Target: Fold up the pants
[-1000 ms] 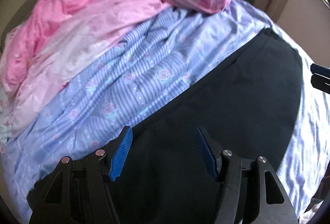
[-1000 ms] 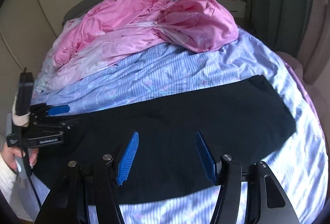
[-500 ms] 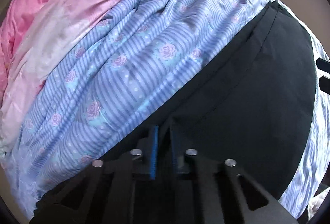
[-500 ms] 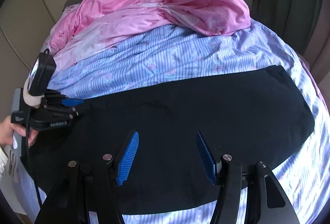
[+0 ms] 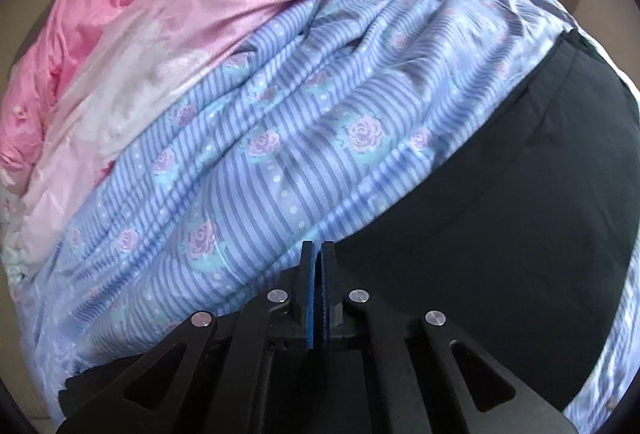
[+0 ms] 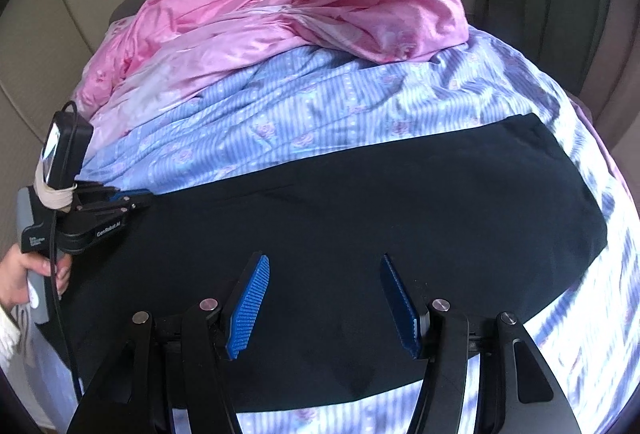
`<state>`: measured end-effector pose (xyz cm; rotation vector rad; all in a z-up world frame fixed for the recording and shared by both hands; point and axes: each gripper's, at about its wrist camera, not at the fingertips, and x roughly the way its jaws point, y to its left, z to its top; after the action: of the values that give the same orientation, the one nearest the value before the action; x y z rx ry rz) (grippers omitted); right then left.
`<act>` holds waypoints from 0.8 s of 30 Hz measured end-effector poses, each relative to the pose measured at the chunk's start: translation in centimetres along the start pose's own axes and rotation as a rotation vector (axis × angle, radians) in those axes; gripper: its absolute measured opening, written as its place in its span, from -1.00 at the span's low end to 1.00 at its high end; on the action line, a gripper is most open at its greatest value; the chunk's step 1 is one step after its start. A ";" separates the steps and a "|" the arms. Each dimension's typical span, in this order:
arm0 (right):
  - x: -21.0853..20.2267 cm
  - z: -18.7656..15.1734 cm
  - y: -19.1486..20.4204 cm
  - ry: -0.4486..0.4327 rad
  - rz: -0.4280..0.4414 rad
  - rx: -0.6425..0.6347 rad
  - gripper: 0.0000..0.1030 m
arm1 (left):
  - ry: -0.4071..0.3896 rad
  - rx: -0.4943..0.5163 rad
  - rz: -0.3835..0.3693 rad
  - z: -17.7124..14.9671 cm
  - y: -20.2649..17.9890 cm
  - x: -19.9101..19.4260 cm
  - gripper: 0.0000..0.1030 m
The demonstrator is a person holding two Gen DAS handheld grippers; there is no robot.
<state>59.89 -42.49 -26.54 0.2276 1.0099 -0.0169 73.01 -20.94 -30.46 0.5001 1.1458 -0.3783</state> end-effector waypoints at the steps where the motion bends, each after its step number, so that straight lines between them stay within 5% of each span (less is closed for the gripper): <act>1: 0.0 0.1 -0.4 -0.002 -0.009 0.004 0.15 | -0.018 -0.011 0.025 0.3 -0.2 -0.5 -0.78; 2: -0.1 0.2 -1.0 -0.009 -0.019 0.009 0.15 | -0.042 -0.028 0.062 0.8 -0.3 -1.3 -0.65; 4: -0.5 0.3 -2.4 -0.035 -0.032 0.023 0.15 | -0.120 -0.052 0.124 1.5 -0.7 -3.4 -0.06; 5: -0.8 0.4 -3.4 -0.053 -0.040 0.028 0.15 | -0.176 -0.073 0.126 1.7 -1.1 -5.0 -0.03; 12: -3.5 0.5 -11.5 -0.148 -0.082 0.052 0.34 | -0.343 -0.127 0.070 1.2 -9.8 -11.2 -0.03; 20: -4.4 -0.3 -20.8 -0.152 -0.065 0.053 0.34 | -0.240 -0.251 -0.099 -0.3 -18.2 -8.8 -0.08; 24: -2.3 2.0 -23.4 -0.113 0.005 0.015 0.34 | -0.206 -0.300 -0.118 0.1 -20.2 -6.9 -0.39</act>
<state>57.51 -65.90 -27.81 0.2409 0.8973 -0.0323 59.86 -37.52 -27.67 0.1279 1.0123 -0.3435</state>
